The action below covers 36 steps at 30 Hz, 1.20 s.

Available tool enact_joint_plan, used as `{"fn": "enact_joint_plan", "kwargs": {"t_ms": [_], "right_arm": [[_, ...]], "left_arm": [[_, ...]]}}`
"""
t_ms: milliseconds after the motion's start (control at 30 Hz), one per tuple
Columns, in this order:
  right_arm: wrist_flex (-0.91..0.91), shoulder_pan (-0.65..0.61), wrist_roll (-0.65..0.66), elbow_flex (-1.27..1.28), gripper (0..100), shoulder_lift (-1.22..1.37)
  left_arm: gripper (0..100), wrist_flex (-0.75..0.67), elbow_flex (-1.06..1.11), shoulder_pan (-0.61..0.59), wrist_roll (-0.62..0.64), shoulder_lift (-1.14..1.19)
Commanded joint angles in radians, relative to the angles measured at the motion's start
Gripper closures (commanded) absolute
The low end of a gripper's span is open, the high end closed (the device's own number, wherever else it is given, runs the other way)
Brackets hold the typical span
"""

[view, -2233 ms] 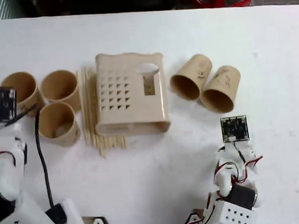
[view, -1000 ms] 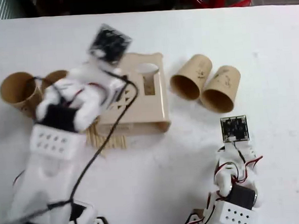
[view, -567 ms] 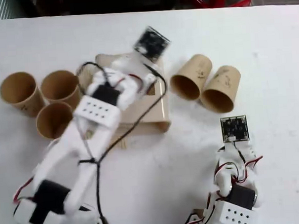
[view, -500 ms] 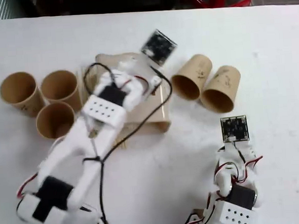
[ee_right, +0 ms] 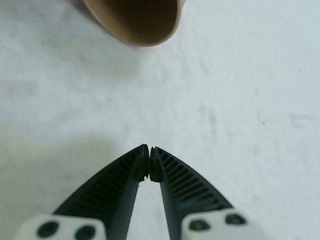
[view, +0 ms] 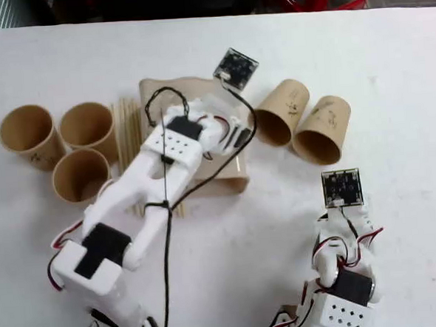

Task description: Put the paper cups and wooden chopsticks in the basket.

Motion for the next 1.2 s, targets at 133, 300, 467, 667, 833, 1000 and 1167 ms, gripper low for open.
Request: {"fn": "enact_joint_plan", "kwargs": {"t_ms": [133, 300, 467, 667, 833, 1000, 1167], "right_arm": [[0.007, 0.008, 0.002, 0.009, 98.1, -0.004], [0.007, 0.008, 0.002, 0.009, 98.1, -0.004], [0.007, 0.008, 0.002, 0.009, 98.1, -0.004], [0.007, 0.008, 0.002, 0.009, 98.1, -0.004], [0.007, 0.008, 0.002, 0.009, 98.1, -0.004], [0.007, 0.008, 0.002, 0.009, 98.1, -0.004], [0.007, 0.008, 0.002, 0.009, 98.1, -0.004]], "left_arm": [[75, 0.011, -0.055, -0.008, 0.117, 0.039], [87, -0.040, -0.057, -0.004, 0.025, 0.045], [96, -0.071, -0.054, -0.005, 0.000, 0.047], [98, -0.068, -0.054, -0.002, -0.107, 0.045], [98, -0.068, -0.057, 0.010, -0.118, 0.038], [98, -0.035, -0.107, 0.012, -0.123, 0.036], [98, 0.060, -0.201, 0.013, -0.180, 0.036]]}}
